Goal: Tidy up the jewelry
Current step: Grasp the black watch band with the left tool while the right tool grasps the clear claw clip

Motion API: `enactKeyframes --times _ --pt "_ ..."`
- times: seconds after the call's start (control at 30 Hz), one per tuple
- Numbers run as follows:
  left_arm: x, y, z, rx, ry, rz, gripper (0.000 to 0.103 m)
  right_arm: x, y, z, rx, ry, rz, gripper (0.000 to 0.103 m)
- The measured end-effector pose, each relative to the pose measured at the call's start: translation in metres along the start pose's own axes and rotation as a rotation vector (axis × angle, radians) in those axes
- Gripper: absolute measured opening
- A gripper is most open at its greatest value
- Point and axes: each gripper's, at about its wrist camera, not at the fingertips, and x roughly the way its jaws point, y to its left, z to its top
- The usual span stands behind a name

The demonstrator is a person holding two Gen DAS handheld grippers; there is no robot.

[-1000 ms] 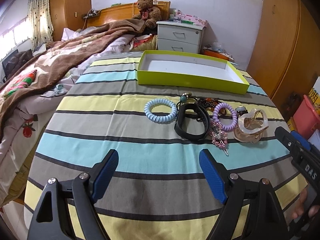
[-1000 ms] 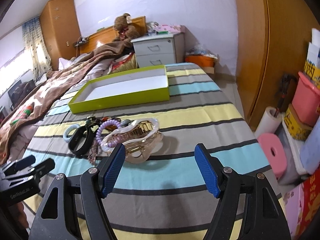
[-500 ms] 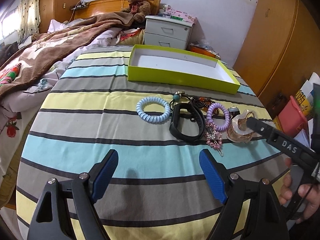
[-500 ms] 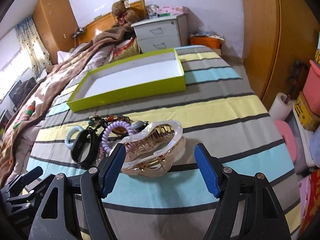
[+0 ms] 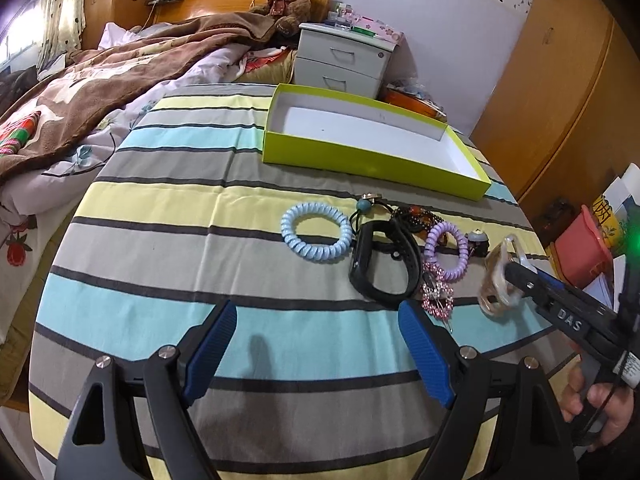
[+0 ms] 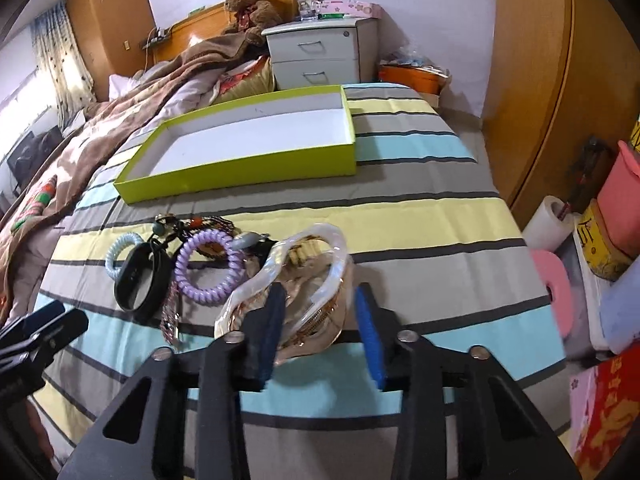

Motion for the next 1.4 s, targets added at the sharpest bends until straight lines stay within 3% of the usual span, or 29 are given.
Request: enactKeyframes --times 0.1,0.23,0.4,0.57,0.6,0.63,0.7,0.97,1.07,1.4 --pt "0.004 -0.003 0.003 0.006 0.012 -0.003 0.084 -0.003 -0.003 0.002 -0.09 0.01 -0.05 0.034" --pt "0.008 -0.01 0.005 0.026 0.018 0.007 0.084 -0.001 -0.002 0.004 -0.139 0.036 -0.038 0.034" --pt "0.016 -0.014 0.008 0.029 0.031 0.021 0.084 0.012 0.002 0.001 -0.118 0.085 -0.025 0.034" --pt "0.024 -0.013 0.009 0.02 0.05 0.043 0.084 0.017 -0.006 -0.001 -0.087 0.079 -0.036 0.034" --pt "0.026 -0.013 0.009 0.019 0.059 0.048 0.084 0.015 -0.006 -0.002 -0.091 0.066 -0.04 0.032" --pt "0.027 -0.013 0.008 0.019 0.062 0.05 0.084 0.013 -0.006 -0.003 -0.097 0.052 -0.039 0.019" --pt "0.029 -0.014 0.008 0.02 0.067 0.055 0.084 0.01 -0.008 -0.006 -0.102 0.029 -0.044 0.016" --pt "0.034 -0.021 0.013 0.021 0.063 0.053 0.074 -0.003 -0.02 -0.012 -0.069 -0.02 -0.011 0.016" --pt "0.039 -0.025 0.017 0.035 0.062 0.078 0.066 -0.007 -0.022 -0.013 -0.055 -0.038 -0.011 0.016" --pt "0.053 -0.04 0.023 0.107 0.049 0.124 0.056 -0.004 -0.018 -0.013 -0.062 -0.043 0.011 0.016"
